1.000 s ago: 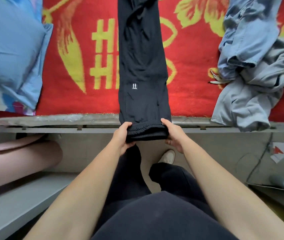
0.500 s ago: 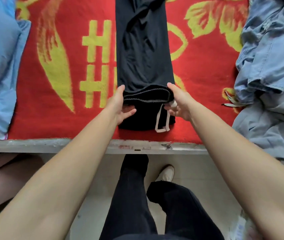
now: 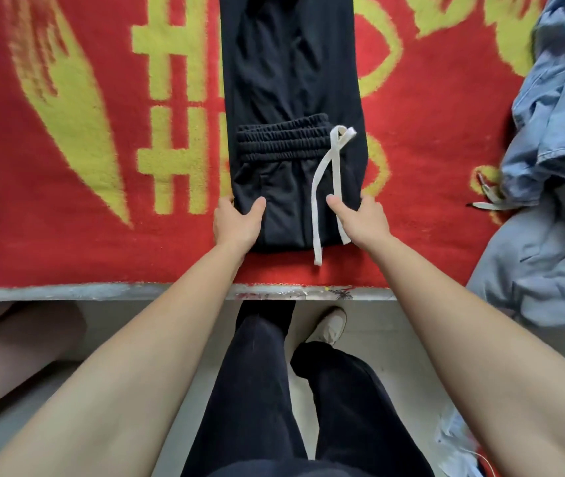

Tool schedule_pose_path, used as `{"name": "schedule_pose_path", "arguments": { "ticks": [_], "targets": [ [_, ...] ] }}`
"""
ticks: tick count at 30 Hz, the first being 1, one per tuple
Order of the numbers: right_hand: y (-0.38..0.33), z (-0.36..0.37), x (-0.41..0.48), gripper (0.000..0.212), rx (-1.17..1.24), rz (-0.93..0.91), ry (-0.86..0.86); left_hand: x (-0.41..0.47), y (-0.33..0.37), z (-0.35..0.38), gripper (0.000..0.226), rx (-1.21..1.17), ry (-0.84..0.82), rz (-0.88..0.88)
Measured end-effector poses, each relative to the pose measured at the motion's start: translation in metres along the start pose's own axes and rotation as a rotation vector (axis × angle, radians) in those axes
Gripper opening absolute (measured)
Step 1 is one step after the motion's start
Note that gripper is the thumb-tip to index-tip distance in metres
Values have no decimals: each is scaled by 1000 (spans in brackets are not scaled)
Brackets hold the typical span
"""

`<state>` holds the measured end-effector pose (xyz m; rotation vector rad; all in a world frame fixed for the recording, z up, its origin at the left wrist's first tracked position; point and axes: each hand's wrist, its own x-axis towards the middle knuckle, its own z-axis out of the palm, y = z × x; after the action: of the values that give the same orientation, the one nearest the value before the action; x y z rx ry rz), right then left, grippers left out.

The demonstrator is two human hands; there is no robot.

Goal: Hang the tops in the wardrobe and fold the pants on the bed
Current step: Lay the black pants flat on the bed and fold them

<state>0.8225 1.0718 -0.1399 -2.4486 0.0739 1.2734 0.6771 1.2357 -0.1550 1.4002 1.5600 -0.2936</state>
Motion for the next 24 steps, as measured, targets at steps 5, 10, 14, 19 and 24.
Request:
{"name": "schedule_pose_path", "arguments": {
  "ticks": [5, 10, 14, 19, 24],
  "targets": [
    [-4, 1, 8, 61, -66, -30, 14, 9, 11, 3, 73, 207, 62, 113],
    [-30, -4, 7, 62, -67, -338, 380, 24, 42, -8, 82, 477, 210, 644],
    [-52, -12, 23, 55, -51, -296, 183, 54, 88, -20, 87, 795, -8, 790],
    [-56, -21, 32, 38, -59, -178, 91, 64, 126, -18, 64, 1070, -86, 747],
    [-71, -33, 36, 36, -92, -231, 229, 56, 141, -18, 49, 990, 51, 959]
  ]
}}
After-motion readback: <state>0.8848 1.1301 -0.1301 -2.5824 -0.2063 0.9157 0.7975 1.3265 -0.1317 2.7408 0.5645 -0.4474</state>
